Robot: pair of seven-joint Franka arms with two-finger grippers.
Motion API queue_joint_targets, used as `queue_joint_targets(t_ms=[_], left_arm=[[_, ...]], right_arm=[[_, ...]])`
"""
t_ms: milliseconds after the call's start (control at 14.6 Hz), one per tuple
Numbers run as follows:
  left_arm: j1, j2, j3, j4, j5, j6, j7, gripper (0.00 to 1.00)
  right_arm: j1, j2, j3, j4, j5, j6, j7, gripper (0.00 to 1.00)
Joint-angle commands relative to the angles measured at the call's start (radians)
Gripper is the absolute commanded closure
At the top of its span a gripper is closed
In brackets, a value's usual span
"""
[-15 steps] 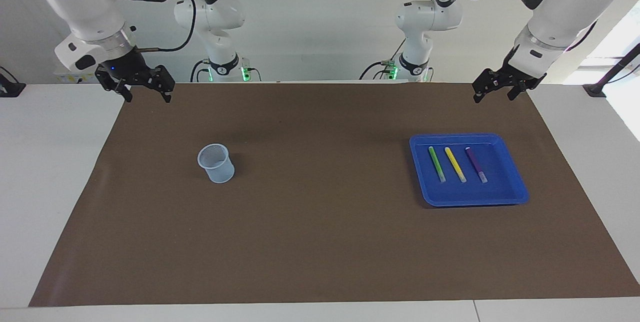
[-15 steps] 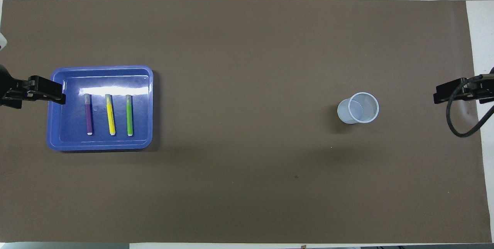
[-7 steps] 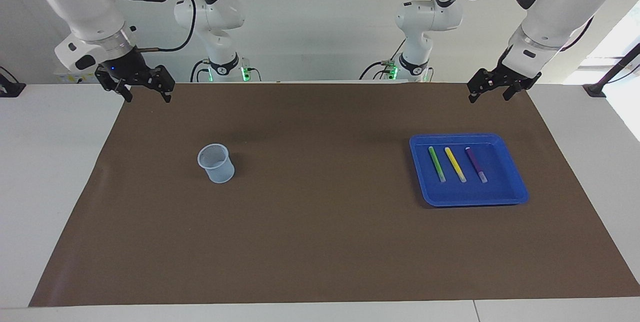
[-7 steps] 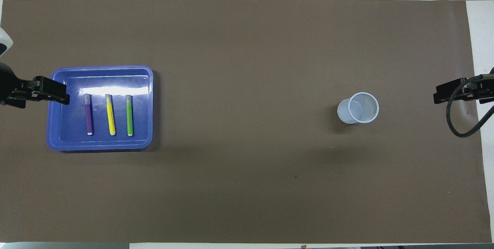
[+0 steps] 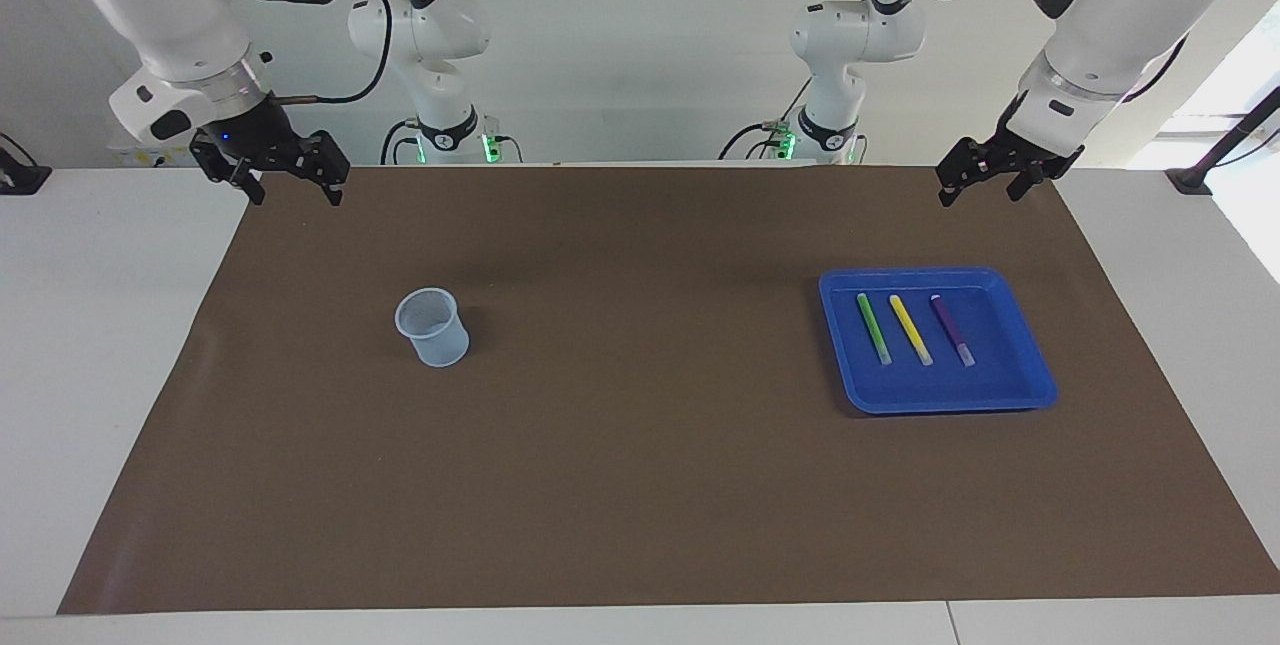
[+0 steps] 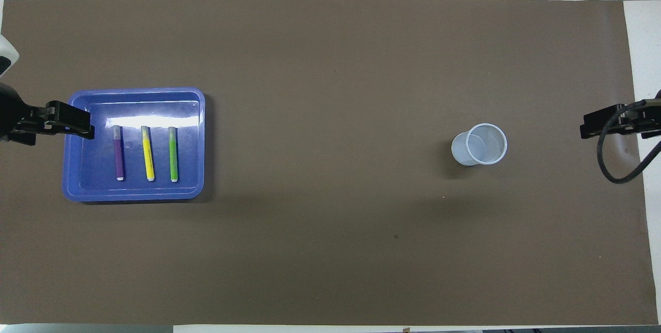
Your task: Transfer and insert pens with both arms
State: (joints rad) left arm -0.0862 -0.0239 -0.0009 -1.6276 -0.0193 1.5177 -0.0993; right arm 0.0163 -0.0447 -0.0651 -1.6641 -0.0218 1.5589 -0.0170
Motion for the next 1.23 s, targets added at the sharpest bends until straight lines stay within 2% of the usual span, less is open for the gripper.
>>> queue_joint_targets(t_ms=[0,410,615,889,1025,1162], left_arm=[[-0.004,-0.022,0.002,-0.024,-0.007,0.010,-0.013,0.00],[0.006,-0.040,0.005,-0.055,-0.007,0.010,0.006,0.00],[0.022,-0.077,0.012,-0.151,-0.004,0.065,0.016,0.00],[0.092,-0.080,0.012,-0.273,-0.005,0.140,0.102,0.00],[0.118,-0.059,0.013,-0.342,-0.004,0.240,0.145,0.00],[0.150,0.020,0.013,-0.360,-0.004,0.326,0.194,0.00]], right_arm=[[-0.001,-0.006,-0.004,0.003,0.002,-0.016,-0.017,0.00],[-0.001,-0.006,-0.002,0.003,0.002,-0.017,-0.017,0.00],[-0.001,-0.006,-0.004,0.003,0.002,-0.016,-0.017,0.00],[-0.001,-0.006,-0.004,0.003,0.002,-0.016,-0.017,0.00],[-0.001,-0.006,-0.004,0.003,0.002,-0.016,-0.017,0.00],[-0.001,-0.006,-0.004,0.003,0.002,-0.016,-0.017,0.00]])
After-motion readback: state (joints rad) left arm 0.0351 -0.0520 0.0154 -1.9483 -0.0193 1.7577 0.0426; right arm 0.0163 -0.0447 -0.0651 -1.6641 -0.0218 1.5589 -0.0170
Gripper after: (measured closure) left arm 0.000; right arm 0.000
